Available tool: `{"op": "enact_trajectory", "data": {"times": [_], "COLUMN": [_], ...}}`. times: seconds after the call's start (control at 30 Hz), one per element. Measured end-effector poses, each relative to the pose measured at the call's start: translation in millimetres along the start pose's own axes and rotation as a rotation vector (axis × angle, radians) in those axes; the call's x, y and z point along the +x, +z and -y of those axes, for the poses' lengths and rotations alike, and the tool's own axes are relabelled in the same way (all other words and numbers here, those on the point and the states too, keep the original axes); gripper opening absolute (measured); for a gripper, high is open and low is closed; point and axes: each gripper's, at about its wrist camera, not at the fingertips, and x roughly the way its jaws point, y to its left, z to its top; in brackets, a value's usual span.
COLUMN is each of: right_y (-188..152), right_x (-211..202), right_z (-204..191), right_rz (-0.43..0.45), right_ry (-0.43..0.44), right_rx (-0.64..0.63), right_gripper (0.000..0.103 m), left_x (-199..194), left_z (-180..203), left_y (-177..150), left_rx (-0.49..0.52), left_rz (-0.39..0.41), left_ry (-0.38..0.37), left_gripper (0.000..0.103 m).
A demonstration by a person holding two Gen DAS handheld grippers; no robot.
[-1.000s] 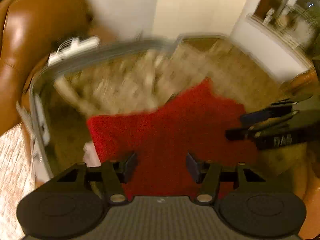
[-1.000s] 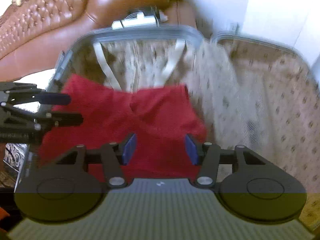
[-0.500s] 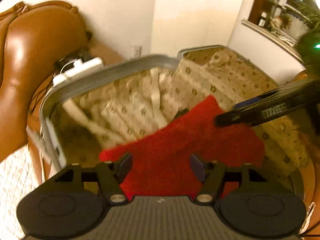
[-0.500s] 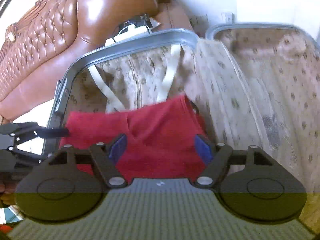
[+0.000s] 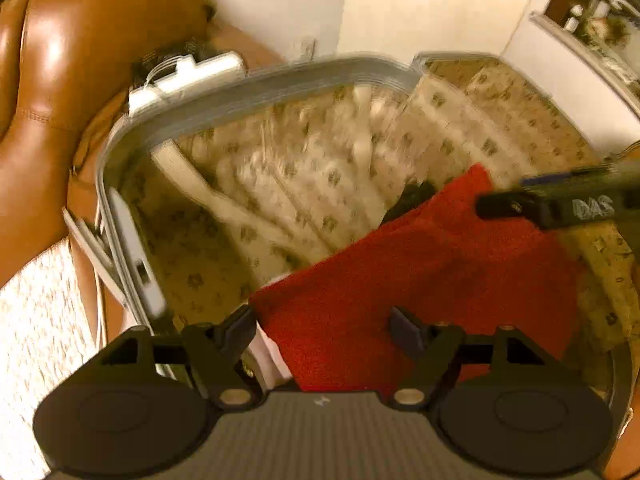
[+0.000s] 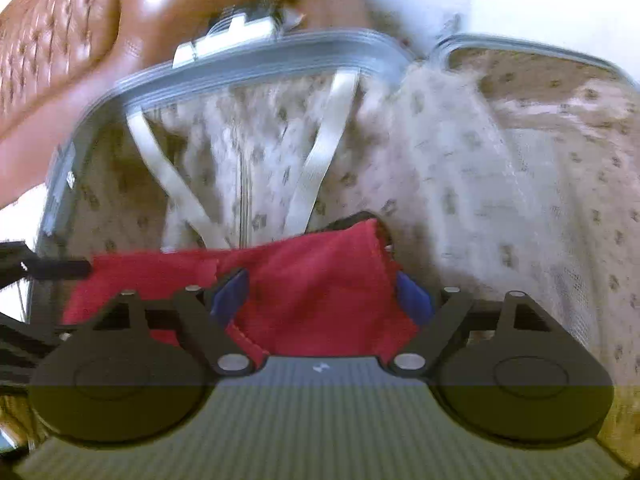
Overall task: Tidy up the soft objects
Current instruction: 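Raise both open grippers up away from the shirt in the suitcase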
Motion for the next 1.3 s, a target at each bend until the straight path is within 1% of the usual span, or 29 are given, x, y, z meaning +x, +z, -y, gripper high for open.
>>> {"op": "enact_trajectory", "data": {"times": [0.07, 0.1, 0.2, 0.23, 0.3, 0.33, 0.37, 0.4, 0.43, 0.47, 0.5, 0.57, 0.63, 0.73, 0.77, 0.83, 0.9, 0.97, 1.03, 1.1, 1.13, 1.2, 1.3], "right_y": [-15.8, -24.8, -52.7, -63.8, -84.0, -91.0, -97.8, -103.8, -109.8, -116.3, -120.9, -126.8, -124.9, -115.6, -108.8, -95.2, -86.1, -84.5, -83.5, -84.8, -86.4, -90.0, -89.5], "right_x": [-20.6, -29.2, -49.9, -55.8, -65.6, -64.7, -59.4, -52.3, -41.6, -32.8, -30.7, -33.1, -44.1, -65.5, -70.1, -71.5, -65.4, -53.0, -38.8, -19.0, -15.4, -18.9, -36.0], "right_z": [0.8, 0.8, -2.8, -6.5, -17.7, -27.4, -39.8, -52.5, -64.3, -71.3, -71.8, -66.6, -64.8, -63.3, -59.8, -47.8, -32.9, -18.2, -5.7, -2.4, -3.1, -5.3, -12.8], "right_rz": [0.031, 0.041, 0.059, 0.071, 0.080, 0.067, 0.048, 0.022, -0.016, -0.039, -0.038, -0.027, 0.009, 0.082, 0.110, 0.138, 0.159, 0.147, 0.125, 0.074, 0.069, 0.085, 0.099], "right_ry": [-0.017, -0.025, -0.050, -0.043, 0.019, 0.026, 0.011, -0.016, -0.064, -0.108, -0.121, -0.114, -0.132, -0.177, -0.203, -0.260, -0.295, -0.288, -0.284, -0.297, -0.307, -0.311, -0.327], "right_rx": [0.046, 0.069, 0.114, 0.119, 0.163, 0.170, 0.158, 0.141, 0.124, 0.135, 0.177, 0.295, 0.362, 0.429, 0.449, 0.515, 0.619, 0.734, 0.831, 0.858, 0.869, 0.906, 0.980], "right_gripper": [0.089, 0.089, 0.089, 0.089, 0.089, 0.089, 0.089, 0.089, 0.089, 0.089, 0.089, 0.089, 0.089, 0.089, 0.089, 0.089, 0.089, 0.089, 0.089, 0.089, 0.090, 0.091, 0.092], "left_x": [-7.5, -6.0, 9.6, 16.1, 23.9, 25.7, 25.9, 26.1, 26.9, 27.0, 27.3, 27.4, 25.0, 10.6, 8.6, 11.2, 19.9, 30.9, 37.1, 38.7, 38.7, 35.8, 28.8], "left_z": [6.4, 7.6, 5.7, 3.8, -1.3, -3.1, -4.1, -4.5, -5.7, -7.5, -10.2, -14.2, -10.4, 0.4, 3.6, 8.6, 12.7, 14.0, 12.4, 11.3, 11.4, 14.3, 24.0], "left_y": [4.0, 5.6, 8.5, 8.8, 10.0, 10.7, 11.2, 11.2, 10.7, 9.6, 9.4, 12.2, 19.3, 31.3, 34.5, 37.0, 35.9, 33.0, 30.4, 31.1, 32.4, 36.9, 47.2], "left_rx": [0.057, 0.066, 0.083, 0.092, 0.105, 0.115, 0.133, 0.149, 0.161, 0.171, 0.178, 0.201, 0.265, 0.381, 0.413, 0.474, 0.541, 0.586, 0.604, 0.610, 0.614, 0.634, 0.669], "left_rz": [0.036, 0.032, -0.020, -0.040, -0.063, -0.064, -0.065, -0.066, -0.070, -0.075, -0.076, -0.080, -0.092, -0.061, -0.064, -0.087, -0.132, -0.187, -0.209, -0.220, -0.224, -0.228, -0.205], "left_ry": [-0.024, -0.027, -0.016, -0.010, -0.023, -0.032, -0.040, -0.052, -0.066, -0.081, -0.096, -0.127, -0.142, -0.203, -0.229, -0.262, -0.268, -0.271, -0.286, -0.304, -0.310, -0.310, -0.311], "left_gripper": [0.079, 0.079, 0.078, 0.078, 0.081, 0.083, 0.084, 0.086, 0.086, 0.086, 0.086, 0.086, 0.084, 0.085, 0.086, 0.086, 0.086, 0.086, 0.088, 0.088, 0.088, 0.088, 0.089]}}
